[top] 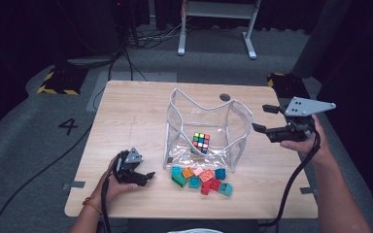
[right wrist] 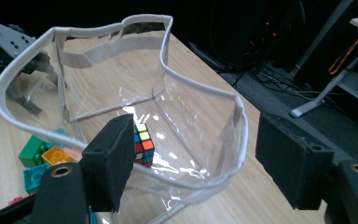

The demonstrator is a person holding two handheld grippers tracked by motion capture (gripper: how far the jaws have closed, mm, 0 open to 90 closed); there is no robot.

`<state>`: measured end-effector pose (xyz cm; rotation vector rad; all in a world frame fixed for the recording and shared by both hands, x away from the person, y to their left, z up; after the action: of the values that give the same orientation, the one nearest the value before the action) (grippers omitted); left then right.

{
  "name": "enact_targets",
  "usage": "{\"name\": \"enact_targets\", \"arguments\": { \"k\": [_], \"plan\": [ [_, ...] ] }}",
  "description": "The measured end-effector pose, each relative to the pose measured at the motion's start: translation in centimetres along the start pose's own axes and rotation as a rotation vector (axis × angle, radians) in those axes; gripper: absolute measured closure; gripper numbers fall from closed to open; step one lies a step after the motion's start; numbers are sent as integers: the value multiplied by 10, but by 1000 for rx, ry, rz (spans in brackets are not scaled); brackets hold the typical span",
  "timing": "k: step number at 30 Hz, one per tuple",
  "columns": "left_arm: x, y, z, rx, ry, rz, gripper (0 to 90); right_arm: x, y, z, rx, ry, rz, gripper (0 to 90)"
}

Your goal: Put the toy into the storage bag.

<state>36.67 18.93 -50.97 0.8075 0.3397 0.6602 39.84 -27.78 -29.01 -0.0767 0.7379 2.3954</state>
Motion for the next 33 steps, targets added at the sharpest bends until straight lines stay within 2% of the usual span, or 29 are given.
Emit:
{"name": "enact_targets", "arguments": {
  "k": [8,11,14,20,22,26,31,33],
  "plan": [
    [0,0,0,0,-2,4,157,8,10,-36,-26,-64,19,295],
    [0,0,0,-1,-1,4,157,11,8,-51,-5,-79,18,295],
    [0,0,0,0,0,0,157,15,4,-65,22,-72,10,291],
    [0,0,0,-2,-2,0,157,29,-8,-94,74,-65,7,289],
    [0,0,0,-1,-1,-1,157,36,-15,-103,83,-71,23,293],
    [0,0,0,-1,0,-1,157,49,-26,-121,130,-48,28,293],
    [0,0,0,-2,1,0,157,63,-35,-138,150,-53,63,302],
    [0,0,0,-2,2,-1,157,69,-39,-145,151,-65,93,305]
  ]
}}
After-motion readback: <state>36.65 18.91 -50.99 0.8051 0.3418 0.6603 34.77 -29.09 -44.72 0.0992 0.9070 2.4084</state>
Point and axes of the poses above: each handheld gripper's, and its own axes: y roughly backward along the jaws, z roughly out of its top, x roughly to its left, the point moved 1 cm from there along -y, roughly forward along the jaws, and after that the axes turned 2 degrees about x, right-handed, at the moved point
